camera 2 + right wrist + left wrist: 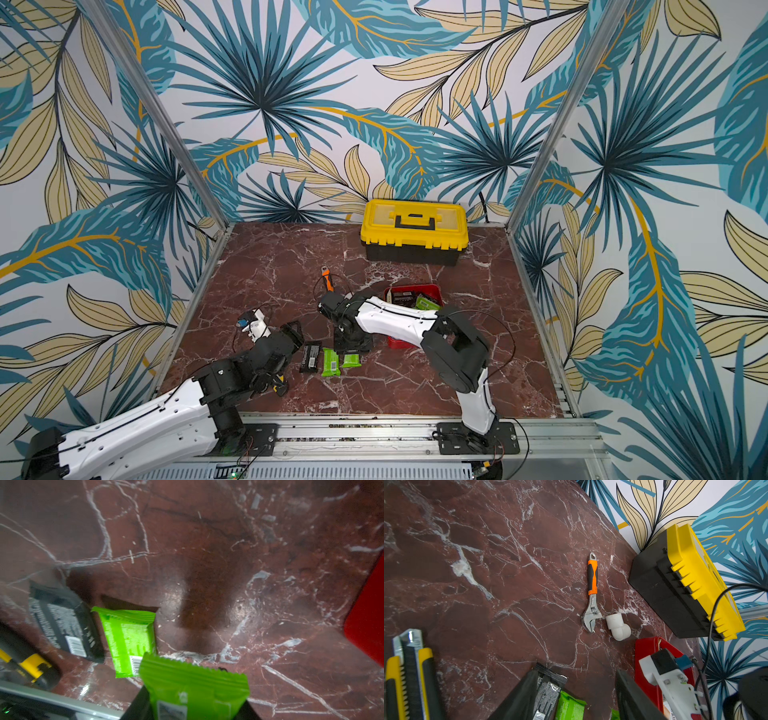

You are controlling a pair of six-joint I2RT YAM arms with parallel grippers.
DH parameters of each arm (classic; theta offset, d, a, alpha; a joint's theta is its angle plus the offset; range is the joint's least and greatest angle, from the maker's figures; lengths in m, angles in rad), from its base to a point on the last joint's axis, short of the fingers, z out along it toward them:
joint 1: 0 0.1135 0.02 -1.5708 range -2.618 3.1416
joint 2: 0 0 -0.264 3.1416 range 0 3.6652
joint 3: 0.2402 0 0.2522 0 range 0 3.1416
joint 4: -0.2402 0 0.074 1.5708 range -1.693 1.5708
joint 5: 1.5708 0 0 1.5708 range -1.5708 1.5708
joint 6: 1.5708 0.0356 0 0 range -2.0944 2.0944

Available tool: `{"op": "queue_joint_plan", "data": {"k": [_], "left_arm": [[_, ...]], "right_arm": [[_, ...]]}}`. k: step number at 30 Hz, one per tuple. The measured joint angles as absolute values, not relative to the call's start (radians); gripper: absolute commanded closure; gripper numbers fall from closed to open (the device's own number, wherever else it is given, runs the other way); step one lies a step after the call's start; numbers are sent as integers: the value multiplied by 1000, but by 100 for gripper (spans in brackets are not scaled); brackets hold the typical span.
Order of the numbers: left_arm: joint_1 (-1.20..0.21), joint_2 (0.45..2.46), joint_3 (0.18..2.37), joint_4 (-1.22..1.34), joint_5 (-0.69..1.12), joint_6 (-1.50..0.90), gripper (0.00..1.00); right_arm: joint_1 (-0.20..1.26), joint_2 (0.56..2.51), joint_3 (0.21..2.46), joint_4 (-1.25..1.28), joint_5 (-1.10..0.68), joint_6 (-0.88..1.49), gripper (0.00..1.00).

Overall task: Take the cookies out of the storage box
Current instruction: Place the cookie at the center of the board.

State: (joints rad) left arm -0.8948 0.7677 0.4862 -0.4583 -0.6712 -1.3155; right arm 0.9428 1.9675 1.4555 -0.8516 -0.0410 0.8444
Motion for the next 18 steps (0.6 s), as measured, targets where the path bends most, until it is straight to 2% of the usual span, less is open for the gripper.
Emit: {"op": "queue_joint_plan", "data": {"k": [9, 18], "left_arm": [[-895, 709, 469, -513, -681, -1336, 36], [-893, 692, 451, -526, -677, -1336, 36]], "right_arm": [[956, 2033, 1484, -865, -14, 844, 64], [961, 2037, 1500, -862, 12, 845, 47]]}}
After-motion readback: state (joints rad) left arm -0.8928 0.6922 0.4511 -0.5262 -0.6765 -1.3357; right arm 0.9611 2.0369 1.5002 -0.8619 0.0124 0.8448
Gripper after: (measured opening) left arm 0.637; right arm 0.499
